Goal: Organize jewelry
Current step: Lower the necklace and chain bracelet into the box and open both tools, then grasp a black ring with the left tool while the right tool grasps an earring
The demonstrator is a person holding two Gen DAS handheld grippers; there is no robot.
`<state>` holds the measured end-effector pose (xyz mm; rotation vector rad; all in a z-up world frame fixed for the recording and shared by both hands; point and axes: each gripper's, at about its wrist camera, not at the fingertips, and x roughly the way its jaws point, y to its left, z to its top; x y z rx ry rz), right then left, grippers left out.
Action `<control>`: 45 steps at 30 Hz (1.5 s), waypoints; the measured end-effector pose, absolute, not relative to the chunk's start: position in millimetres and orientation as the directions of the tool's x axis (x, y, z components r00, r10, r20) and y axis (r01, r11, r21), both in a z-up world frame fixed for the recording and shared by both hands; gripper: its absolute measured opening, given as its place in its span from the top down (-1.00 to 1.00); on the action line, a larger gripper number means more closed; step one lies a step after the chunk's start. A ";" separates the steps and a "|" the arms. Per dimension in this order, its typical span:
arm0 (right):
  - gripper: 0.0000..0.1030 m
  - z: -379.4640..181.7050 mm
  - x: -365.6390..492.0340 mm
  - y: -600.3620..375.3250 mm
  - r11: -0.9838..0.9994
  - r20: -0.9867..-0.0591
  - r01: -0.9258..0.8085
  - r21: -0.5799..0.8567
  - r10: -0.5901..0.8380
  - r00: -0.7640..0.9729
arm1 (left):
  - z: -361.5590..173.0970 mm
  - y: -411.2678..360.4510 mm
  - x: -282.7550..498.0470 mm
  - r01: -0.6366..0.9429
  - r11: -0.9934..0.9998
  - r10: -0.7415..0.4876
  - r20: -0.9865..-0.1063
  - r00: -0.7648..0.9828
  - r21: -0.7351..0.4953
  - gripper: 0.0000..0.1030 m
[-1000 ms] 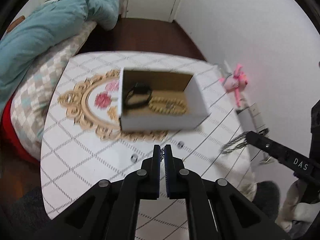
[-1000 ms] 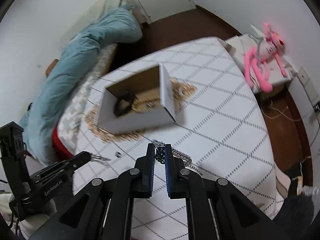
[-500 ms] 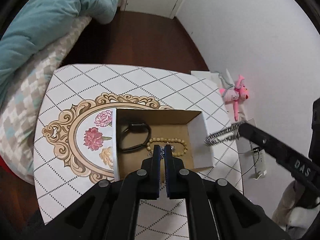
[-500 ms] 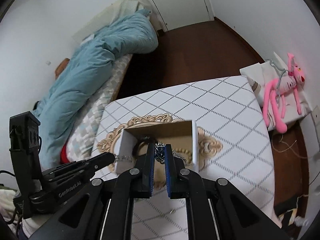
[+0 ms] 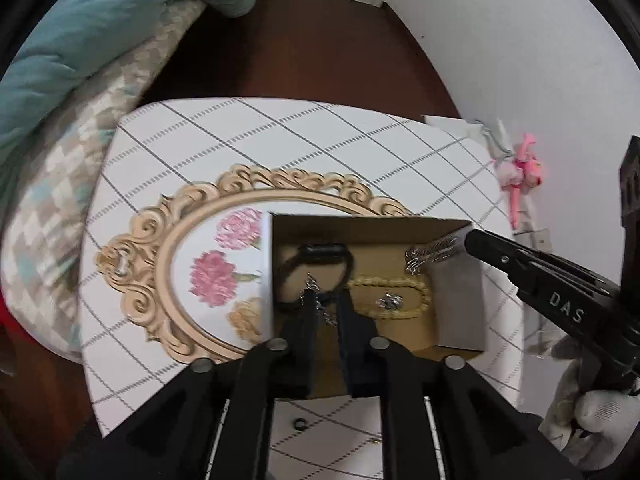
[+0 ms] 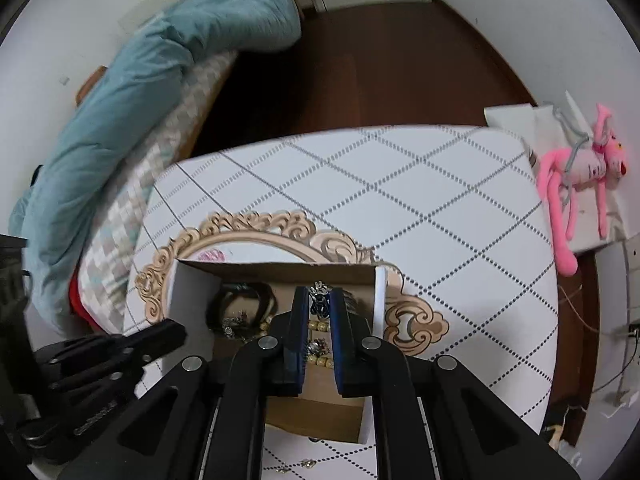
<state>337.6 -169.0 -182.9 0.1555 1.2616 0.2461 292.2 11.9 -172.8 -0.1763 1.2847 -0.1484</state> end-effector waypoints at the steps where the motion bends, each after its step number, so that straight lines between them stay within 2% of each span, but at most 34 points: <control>1: 0.35 -182.9 336.2 -169.3 0.965 -0.920 -0.093 0.246 0.262 0.291 | -171.3 12.5 292.0 0.009 0.980 -0.191 -0.939 0.286 -0.197 0.42; 3: 0.01 -182.0 334.1 -173.0 0.966 -0.918 -0.078 0.247 0.258 0.301 | -166.2 17.7 288.9 -0.012 0.985 -0.160 -0.935 0.318 -0.173 -0.38; 4: -0.02 -180.5 331.3 -175.6 0.971 -0.919 -0.069 0.227 0.237 0.315 | -165.0 20.0 288.2 -0.025 0.987 -0.139 -0.934 0.328 -0.156 -0.47; 6: -0.04 -176.7 325.3 -179.2 0.980 -0.919 -0.060 0.188 0.197 0.340 | -163.3 23.3 283.1 -0.036 0.993 -0.095 -0.932 0.351 -0.115 -0.47; 8: -0.22 -173.7 316.4 -180.6 0.988 -0.919 -0.062 0.138 0.151 0.364 | -165.2 25.0 278.5 -0.047 0.996 -0.059 -0.931 0.361 -0.082 -0.48; 10: -0.65 -173.9 308.3 -180.7 0.993 -0.922 -0.066 0.097 0.115 0.370 | -169.3 27.4 272.7 -0.056 0.996 -0.049 -0.928 0.368 -0.075 -0.48; 11: -0.72 -175.0 301.9 -178.8 0.995 -0.921 -0.074 0.071 0.094 0.377 | -171.3 29.0 269.8 -0.061 0.995 -0.049 -0.927 0.372 -0.077 -0.48; 13: -0.86 -177.3 291.9 -175.3 0.996 -0.920 -0.082 0.023 0.053 0.387 | -175.7 29.8 265.6 -0.069 0.995 -0.039 -0.925 0.377 -0.070 -0.64; 14: -0.89 -178.9 286.0 -172.9 0.996 -0.919 -0.089 0.001 0.037 0.393 | -178.7 29.7 263.7 -0.069 0.995 -0.035 -0.926 0.376 -0.066 -0.89; 15: -0.97 -180.3 280.9 -171.3 0.996 -0.917 -0.093 -0.012 0.026 0.397 | -181.1 28.9 261.3 -0.066 0.996 -0.035 -0.926 0.375 -0.065 -1.00; 24: -1.00 -178.5 254.3 -168.6 0.996 -0.904 -0.077 -0.040 -0.003 0.428 | -172.9 22.2 241.4 -0.064 0.998 0.003 -0.906 0.423 -0.026 -1.00; 45: -1.00 -95.6 176.7 -183.6 0.998 -0.778 0.012 -0.056 -0.051 0.626 | -100.1 8.3 168.1 -0.062 0.998 0.029 -0.808 0.589 -0.010 -1.00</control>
